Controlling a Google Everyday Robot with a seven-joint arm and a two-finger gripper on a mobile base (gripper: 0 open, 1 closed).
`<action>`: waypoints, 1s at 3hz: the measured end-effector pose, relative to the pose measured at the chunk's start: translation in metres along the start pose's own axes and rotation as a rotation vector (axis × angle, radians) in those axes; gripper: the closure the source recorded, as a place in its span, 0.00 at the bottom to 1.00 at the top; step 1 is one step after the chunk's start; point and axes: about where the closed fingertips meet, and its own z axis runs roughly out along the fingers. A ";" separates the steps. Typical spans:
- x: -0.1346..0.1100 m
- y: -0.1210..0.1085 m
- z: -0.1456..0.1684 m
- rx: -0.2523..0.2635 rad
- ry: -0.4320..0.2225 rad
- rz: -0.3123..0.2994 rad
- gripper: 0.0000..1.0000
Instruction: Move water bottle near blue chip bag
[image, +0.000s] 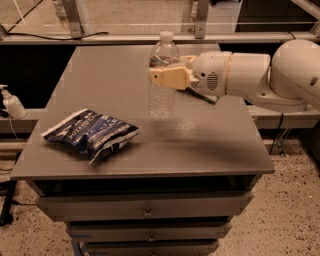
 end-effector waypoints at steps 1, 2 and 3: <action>0.026 0.016 -0.009 -0.039 -0.027 0.012 1.00; 0.039 0.031 -0.006 -0.094 -0.036 0.003 1.00; 0.046 0.046 -0.003 -0.149 -0.042 -0.020 1.00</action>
Offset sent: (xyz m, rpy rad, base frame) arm -0.0547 0.0112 -0.0492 0.0702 -0.0126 0.1443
